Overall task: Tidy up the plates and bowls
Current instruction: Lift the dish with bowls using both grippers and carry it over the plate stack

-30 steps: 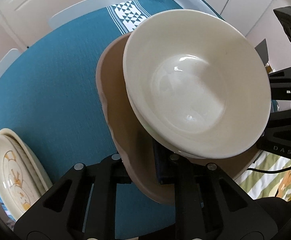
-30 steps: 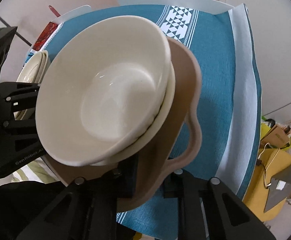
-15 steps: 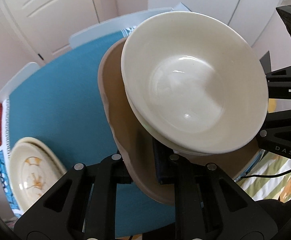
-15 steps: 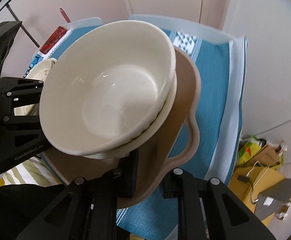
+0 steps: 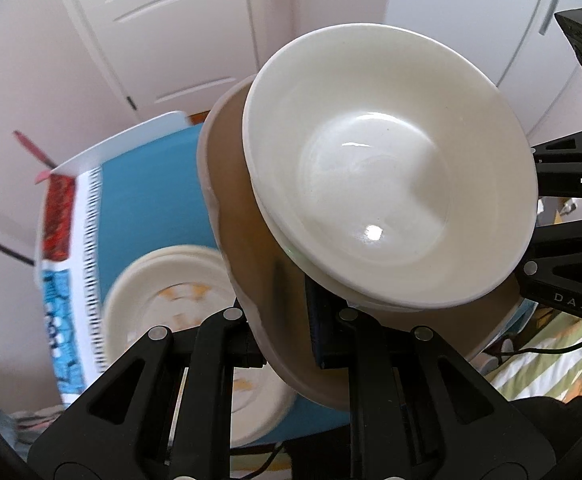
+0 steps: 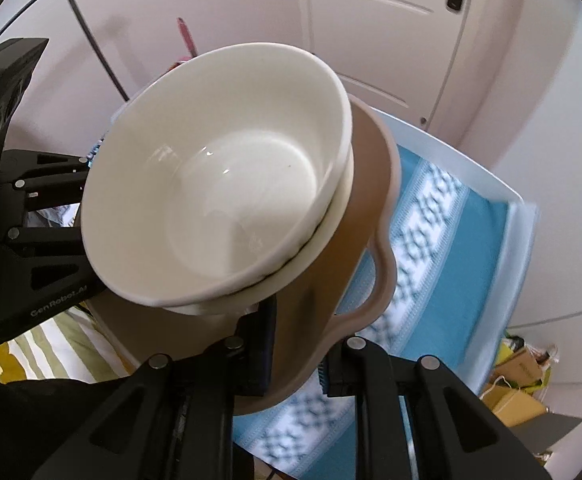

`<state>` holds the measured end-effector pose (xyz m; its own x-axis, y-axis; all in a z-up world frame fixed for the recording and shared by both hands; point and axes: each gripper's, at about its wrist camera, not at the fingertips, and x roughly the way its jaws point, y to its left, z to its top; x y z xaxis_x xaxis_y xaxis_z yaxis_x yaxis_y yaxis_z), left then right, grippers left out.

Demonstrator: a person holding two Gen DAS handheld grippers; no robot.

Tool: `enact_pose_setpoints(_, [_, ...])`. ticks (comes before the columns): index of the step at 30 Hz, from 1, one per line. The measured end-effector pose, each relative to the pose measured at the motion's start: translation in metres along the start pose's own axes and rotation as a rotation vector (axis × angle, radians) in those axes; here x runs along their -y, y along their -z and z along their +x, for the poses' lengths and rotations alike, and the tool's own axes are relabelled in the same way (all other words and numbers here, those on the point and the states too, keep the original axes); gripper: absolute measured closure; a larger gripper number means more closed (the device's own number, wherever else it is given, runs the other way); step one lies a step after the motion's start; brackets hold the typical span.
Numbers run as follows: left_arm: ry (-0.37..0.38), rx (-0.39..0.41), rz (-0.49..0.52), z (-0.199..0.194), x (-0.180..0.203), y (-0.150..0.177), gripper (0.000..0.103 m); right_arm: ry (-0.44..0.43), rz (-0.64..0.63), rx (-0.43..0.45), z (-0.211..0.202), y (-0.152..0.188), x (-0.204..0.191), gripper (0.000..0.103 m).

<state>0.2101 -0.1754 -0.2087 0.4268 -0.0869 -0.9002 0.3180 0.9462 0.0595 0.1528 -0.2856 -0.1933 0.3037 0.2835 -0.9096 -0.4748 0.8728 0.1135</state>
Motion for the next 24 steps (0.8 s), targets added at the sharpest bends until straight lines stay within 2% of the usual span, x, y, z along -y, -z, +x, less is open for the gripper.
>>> enact_pose_setpoints(7, [-0.018,-0.038,-0.025,-0.009,-0.066,0.028,0.09,-0.032,-0.032,-0.02,0.019,-0.035,-0.063,0.087])
enact_pose_setpoints(14, [-0.003,-0.105,-0.013,0.008,-0.125,0.064,0.091,-0.052,-0.007,-0.066,0.053,-0.048,-0.119,0.087])
enact_pose_setpoints(19, [0.02,-0.143,0.01,0.025,-0.144,0.082,0.091,-0.05,0.048,-0.093,0.079,-0.047,-0.15,0.087])
enact_pose_setpoints(24, [0.05,-0.146,0.037,0.037,-0.15,0.091,0.092,-0.021,0.099,-0.108,0.092,-0.045,-0.16,0.087])
